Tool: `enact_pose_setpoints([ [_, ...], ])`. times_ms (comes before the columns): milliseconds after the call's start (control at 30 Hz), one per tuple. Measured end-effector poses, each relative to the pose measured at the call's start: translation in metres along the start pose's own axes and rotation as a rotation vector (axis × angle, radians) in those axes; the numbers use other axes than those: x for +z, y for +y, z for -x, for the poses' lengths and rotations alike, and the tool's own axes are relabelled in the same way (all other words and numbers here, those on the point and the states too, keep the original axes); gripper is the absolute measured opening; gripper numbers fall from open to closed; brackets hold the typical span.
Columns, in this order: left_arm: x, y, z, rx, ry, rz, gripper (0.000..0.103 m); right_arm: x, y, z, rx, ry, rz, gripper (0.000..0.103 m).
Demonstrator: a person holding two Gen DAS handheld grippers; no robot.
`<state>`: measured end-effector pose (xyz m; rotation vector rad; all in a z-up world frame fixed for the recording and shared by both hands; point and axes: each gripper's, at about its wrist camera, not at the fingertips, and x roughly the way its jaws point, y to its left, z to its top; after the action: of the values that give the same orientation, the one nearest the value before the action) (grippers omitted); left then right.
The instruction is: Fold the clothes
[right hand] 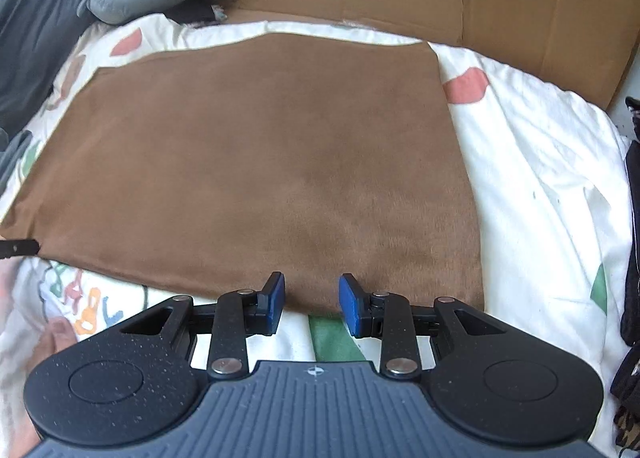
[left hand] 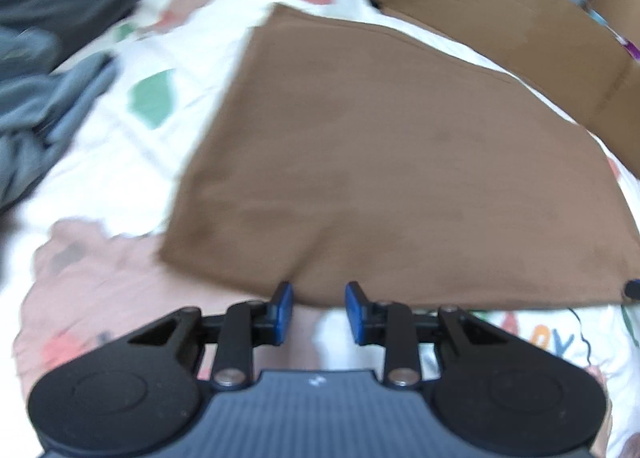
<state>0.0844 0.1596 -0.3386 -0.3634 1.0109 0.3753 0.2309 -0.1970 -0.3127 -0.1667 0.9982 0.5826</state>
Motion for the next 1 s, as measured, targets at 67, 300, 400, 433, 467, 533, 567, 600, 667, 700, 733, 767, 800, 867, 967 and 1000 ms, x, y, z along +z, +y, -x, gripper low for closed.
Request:
enact_pose_setpoints([
  [67, -0.004, 0.014, 0.009, 0.016, -0.017, 0.055, 0.042, 0.006, 0.004, 0.005, 0.011, -0.013, 0.013, 0.038],
  [300, -0.006, 0.055, 0.022, -0.021, -0.098, 0.287, 0.056, 0.036, 0.033, 0.008, 0.068, -0.049, 0.073, 0.038],
  [400, -0.006, 0.067, 0.018, -0.065, -0.129, 0.364, 0.061, 0.047, 0.046, 0.003, 0.096, -0.046, 0.124, 0.038],
  [433, -0.004, 0.072, 0.012, -0.077, -0.122, 0.387, 0.063, 0.05, 0.05, 0.002, 0.104, -0.048, 0.141, 0.038],
  [467, 0.0, 0.077, 0.005, -0.087, -0.111, 0.41, 0.063, 0.053, 0.054, 0.001, 0.112, -0.05, 0.159, 0.038],
  [533, -0.001, 0.082, -0.001, -0.097, -0.105, 0.441, 0.063, 0.058, 0.062, -0.003, 0.13, -0.045, 0.19, 0.038],
  [567, -0.001, 0.085, -0.004, -0.105, -0.12, 0.464, 0.063, 0.061, 0.065, -0.006, 0.14, -0.036, 0.203, 0.038],
  [600, -0.001, 0.088, -0.007, -0.112, -0.135, 0.49, 0.063, 0.063, 0.069, -0.009, 0.147, -0.024, 0.223, 0.038],
  [667, -0.001, 0.092, -0.012, -0.125, -0.163, 0.528, 0.063, 0.068, 0.075, -0.013, 0.158, 0.0, 0.264, 0.038],
  [700, 0.0, 0.093, -0.013, -0.131, -0.173, 0.536, 0.063, 0.069, 0.078, -0.015, 0.166, 0.008, 0.281, 0.038],
  [733, 0.0, 0.093, -0.015, -0.136, -0.184, 0.543, 0.063, 0.071, 0.082, -0.016, 0.172, 0.014, 0.295, 0.038],
  [767, 0.001, 0.094, -0.016, -0.146, -0.194, 0.548, 0.063, 0.074, 0.085, -0.018, 0.174, 0.021, 0.307, 0.038],
  [800, 0.001, 0.096, -0.017, -0.166, -0.199, 0.555, 0.062, 0.078, 0.088, -0.02, 0.173, 0.025, 0.311, 0.038],
  [867, 0.0, 0.099, -0.019, -0.215, -0.202, 0.578, 0.055, 0.085, 0.093, -0.025, 0.177, 0.032, 0.312, 0.038],
  [967, -0.006, 0.103, -0.022, -0.272, -0.206, 0.609, 0.054, 0.094, 0.1, -0.034, 0.202, 0.044, 0.312, 0.038],
  [1000, -0.008, 0.105, -0.023, -0.283, -0.211, 0.62, 0.054, 0.097, 0.104, -0.038, 0.208, 0.047, 0.313, 0.038],
])
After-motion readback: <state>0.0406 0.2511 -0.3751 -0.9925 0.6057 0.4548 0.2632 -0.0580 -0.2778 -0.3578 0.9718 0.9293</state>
